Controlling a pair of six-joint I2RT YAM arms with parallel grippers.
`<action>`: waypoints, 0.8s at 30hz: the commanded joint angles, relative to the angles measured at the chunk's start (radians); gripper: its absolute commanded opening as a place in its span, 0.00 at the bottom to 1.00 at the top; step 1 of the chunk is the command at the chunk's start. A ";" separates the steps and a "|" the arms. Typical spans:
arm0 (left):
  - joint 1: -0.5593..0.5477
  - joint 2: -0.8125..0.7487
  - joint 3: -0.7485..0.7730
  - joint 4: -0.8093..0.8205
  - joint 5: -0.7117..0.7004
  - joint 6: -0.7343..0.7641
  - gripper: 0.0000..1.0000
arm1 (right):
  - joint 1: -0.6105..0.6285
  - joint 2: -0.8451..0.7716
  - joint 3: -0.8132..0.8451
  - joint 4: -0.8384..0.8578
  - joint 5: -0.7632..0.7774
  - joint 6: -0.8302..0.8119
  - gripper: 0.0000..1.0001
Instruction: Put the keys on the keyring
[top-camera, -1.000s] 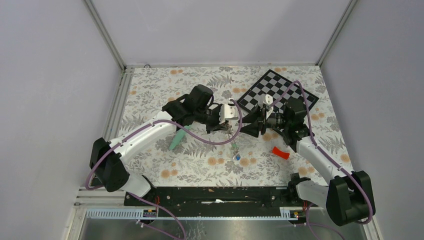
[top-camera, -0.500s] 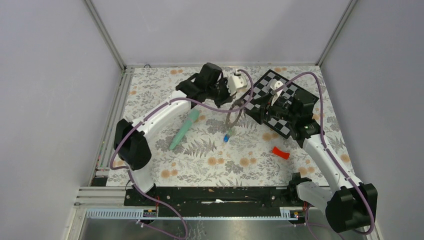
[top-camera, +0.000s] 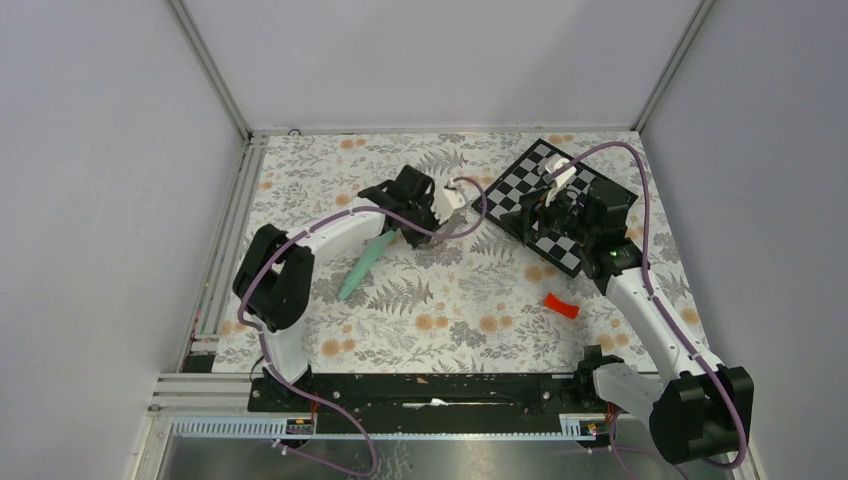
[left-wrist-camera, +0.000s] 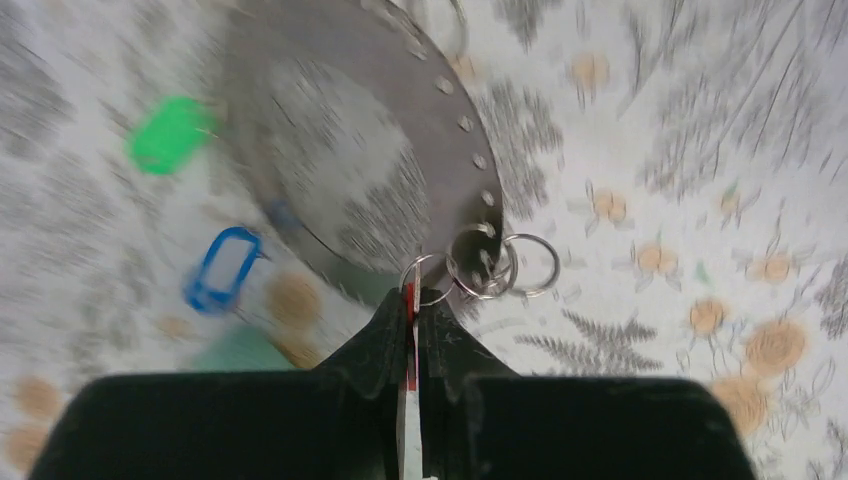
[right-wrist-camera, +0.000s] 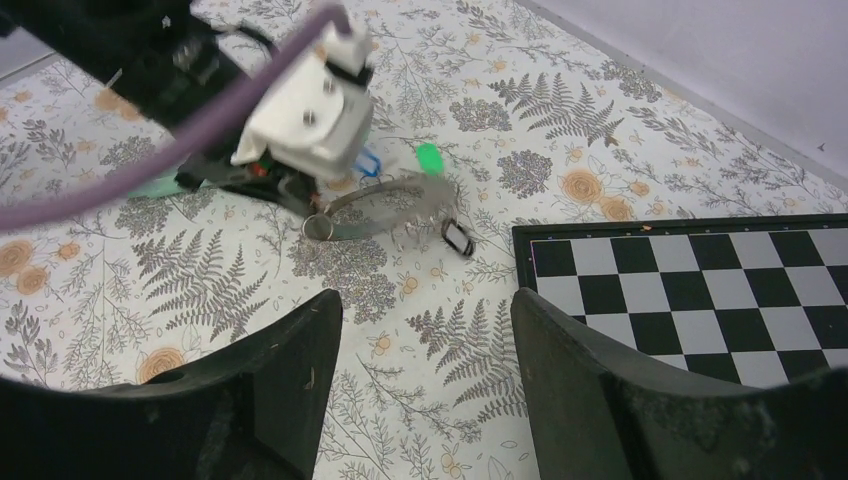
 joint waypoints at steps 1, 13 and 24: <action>-0.003 -0.015 -0.066 -0.078 -0.042 0.017 0.00 | -0.005 0.006 0.018 0.008 0.003 -0.013 0.70; -0.099 -0.073 -0.214 -0.158 -0.003 0.004 0.17 | -0.021 0.001 -0.001 0.025 -0.005 -0.022 0.71; -0.141 -0.062 -0.195 -0.240 0.035 0.002 0.51 | -0.032 -0.003 -0.006 0.025 -0.009 -0.033 0.72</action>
